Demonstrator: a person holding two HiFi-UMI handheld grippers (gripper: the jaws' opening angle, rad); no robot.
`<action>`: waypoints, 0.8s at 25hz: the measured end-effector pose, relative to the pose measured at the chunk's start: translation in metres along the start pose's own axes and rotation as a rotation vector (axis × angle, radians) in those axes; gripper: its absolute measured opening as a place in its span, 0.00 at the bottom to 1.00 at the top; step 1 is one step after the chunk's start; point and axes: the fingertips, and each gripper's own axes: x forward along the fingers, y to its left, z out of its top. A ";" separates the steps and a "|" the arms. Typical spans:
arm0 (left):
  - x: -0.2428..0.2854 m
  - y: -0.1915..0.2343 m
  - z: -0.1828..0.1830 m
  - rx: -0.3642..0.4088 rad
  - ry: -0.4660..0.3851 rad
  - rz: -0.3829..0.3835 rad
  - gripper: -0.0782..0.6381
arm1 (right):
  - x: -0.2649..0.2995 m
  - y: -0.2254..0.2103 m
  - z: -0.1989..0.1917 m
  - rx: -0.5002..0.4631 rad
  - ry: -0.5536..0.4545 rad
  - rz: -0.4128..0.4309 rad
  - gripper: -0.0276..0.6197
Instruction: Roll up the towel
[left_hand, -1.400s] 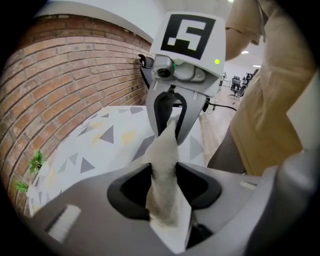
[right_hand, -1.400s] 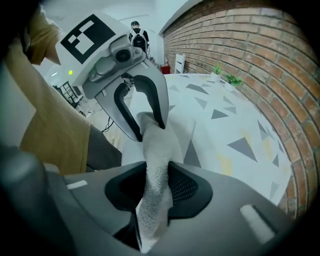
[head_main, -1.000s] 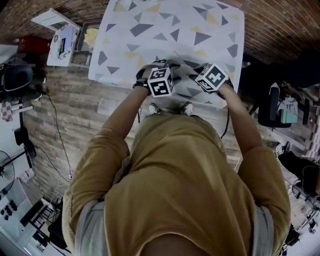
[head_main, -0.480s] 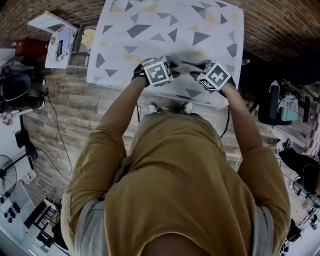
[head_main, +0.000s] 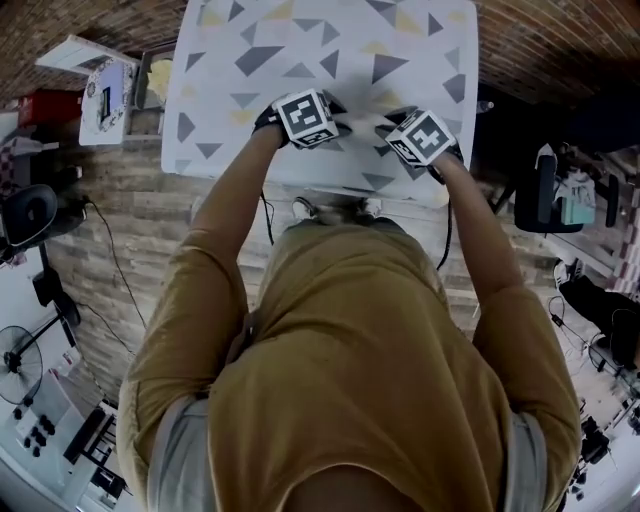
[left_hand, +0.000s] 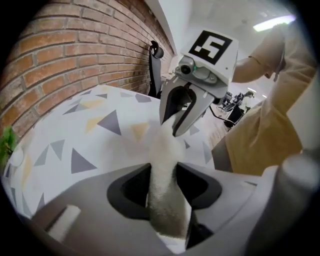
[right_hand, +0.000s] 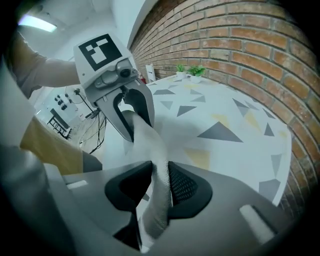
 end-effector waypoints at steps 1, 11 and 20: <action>-0.001 0.003 0.001 -0.007 -0.013 0.018 0.42 | 0.001 -0.002 0.001 0.000 -0.001 -0.006 0.20; -0.040 0.024 -0.022 -0.166 -0.222 0.453 0.48 | 0.005 -0.011 0.005 -0.053 -0.001 -0.062 0.20; -0.053 0.007 -0.011 -0.012 -0.275 0.694 0.35 | 0.008 -0.020 0.000 0.094 -0.047 -0.084 0.20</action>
